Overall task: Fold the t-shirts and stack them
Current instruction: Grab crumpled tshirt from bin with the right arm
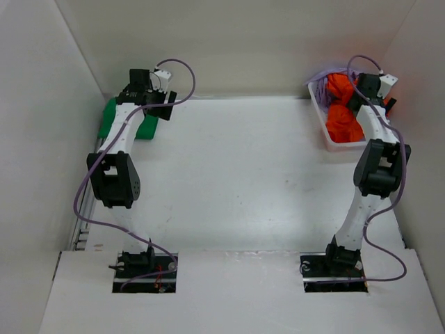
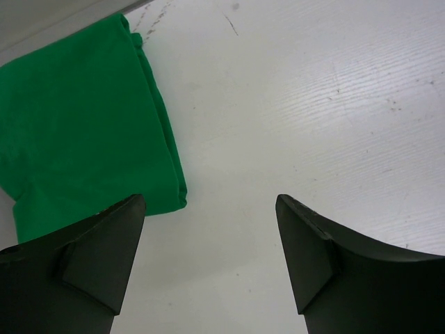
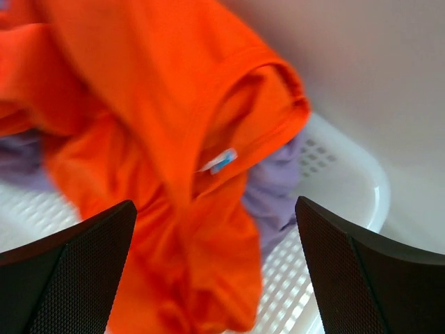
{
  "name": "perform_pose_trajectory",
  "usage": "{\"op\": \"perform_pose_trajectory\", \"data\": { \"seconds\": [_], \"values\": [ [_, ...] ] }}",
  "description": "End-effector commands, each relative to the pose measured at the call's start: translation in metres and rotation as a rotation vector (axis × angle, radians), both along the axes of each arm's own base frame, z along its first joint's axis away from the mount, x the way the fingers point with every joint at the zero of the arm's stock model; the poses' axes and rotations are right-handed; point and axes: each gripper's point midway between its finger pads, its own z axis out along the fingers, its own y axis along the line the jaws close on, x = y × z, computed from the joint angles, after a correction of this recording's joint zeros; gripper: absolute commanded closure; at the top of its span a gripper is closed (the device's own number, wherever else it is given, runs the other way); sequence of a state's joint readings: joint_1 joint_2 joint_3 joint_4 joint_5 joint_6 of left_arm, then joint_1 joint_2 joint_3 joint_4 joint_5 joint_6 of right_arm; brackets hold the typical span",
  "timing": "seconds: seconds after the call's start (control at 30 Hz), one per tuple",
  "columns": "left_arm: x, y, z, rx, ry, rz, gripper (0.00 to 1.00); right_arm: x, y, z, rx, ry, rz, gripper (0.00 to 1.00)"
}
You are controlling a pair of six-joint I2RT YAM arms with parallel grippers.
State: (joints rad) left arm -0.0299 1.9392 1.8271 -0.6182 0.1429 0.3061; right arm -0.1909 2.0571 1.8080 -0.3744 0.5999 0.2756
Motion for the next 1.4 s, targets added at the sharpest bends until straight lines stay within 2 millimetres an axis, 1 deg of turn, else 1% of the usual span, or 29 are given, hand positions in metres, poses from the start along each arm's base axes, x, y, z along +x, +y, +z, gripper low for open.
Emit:
{"op": "perform_pose_trajectory", "data": {
  "seconds": [0.0,0.1,0.23,0.37,0.5,0.6,0.67,0.7,0.77,0.8,0.87,0.9,0.97,1.0,1.07,1.13,1.27,1.37],
  "values": [
    [-0.003,-0.009,0.003,-0.026,-0.006,-0.006,0.24,0.000,-0.019,0.003,-0.013,0.016,-0.042,0.00],
    [-0.004,-0.009,0.000,-0.024,0.002,-0.006,0.24,0.000,-0.016,-0.014,0.017,0.049,-0.024,0.00],
    [-0.005,-0.012,-0.002,-0.025,0.007,-0.012,0.24,-0.004,-0.004,-0.040,0.074,0.094,0.004,0.03],
    [-0.005,-0.013,-0.004,-0.024,0.013,-0.015,0.24,-0.003,0.007,-0.053,0.129,0.108,0.044,0.05],
    [-0.005,-0.014,-0.005,-0.021,0.016,-0.019,0.24,-0.007,0.012,-0.071,0.173,0.142,0.033,0.13],
    [-0.007,-0.014,-0.001,-0.016,0.009,-0.022,0.24,-0.015,0.007,-0.078,0.197,0.139,0.001,0.14],
    [-0.008,-0.014,0.002,-0.015,0.004,-0.023,0.24,-0.017,0.006,-0.082,0.203,0.152,0.002,0.14],
    [-0.008,-0.014,0.003,-0.016,0.002,-0.023,0.23,-0.017,0.009,-0.086,0.215,0.163,0.016,0.16],
    [-0.008,-0.014,0.003,-0.013,0.002,-0.023,0.23,-0.017,0.015,-0.093,0.240,0.181,0.044,0.23],
    [-0.008,-0.014,0.003,-0.013,0.002,-0.023,0.23,-0.017,0.018,-0.095,0.249,0.186,0.050,0.30],
    [-0.009,-0.014,0.004,-0.012,0.000,-0.026,0.23,-0.018,0.020,-0.098,0.260,0.189,0.051,0.46],
    [-0.009,-0.015,0.005,-0.012,-0.001,-0.027,0.23,-0.018,0.020,-0.097,0.261,0.186,0.049,0.57],
    [-0.009,-0.016,0.006,-0.011,-0.005,-0.030,0.23,-0.018,0.018,-0.086,0.241,0.165,0.043,0.80],
    [-0.009,-0.016,0.007,-0.011,-0.006,-0.030,0.23,-0.018,0.015,-0.078,0.223,0.151,0.039,0.89],
    [-0.010,-0.016,0.009,-0.012,-0.009,-0.030,0.23,-0.017,0.011,-0.057,0.170,0.126,0.037,1.00],
    [-0.011,-0.016,0.011,-0.012,-0.012,-0.030,0.23,-0.012,0.013,-0.032,0.113,0.093,0.048,1.00],
    [-0.013,-0.016,0.020,-0.011,-0.029,-0.032,0.23,-0.006,0.027,0.034,0.004,-0.038,0.062,1.00],
    [-0.016,-0.016,0.028,-0.012,-0.046,-0.032,0.23,-0.007,0.058,0.096,-0.069,-0.186,0.088,1.00]
  ]
}}
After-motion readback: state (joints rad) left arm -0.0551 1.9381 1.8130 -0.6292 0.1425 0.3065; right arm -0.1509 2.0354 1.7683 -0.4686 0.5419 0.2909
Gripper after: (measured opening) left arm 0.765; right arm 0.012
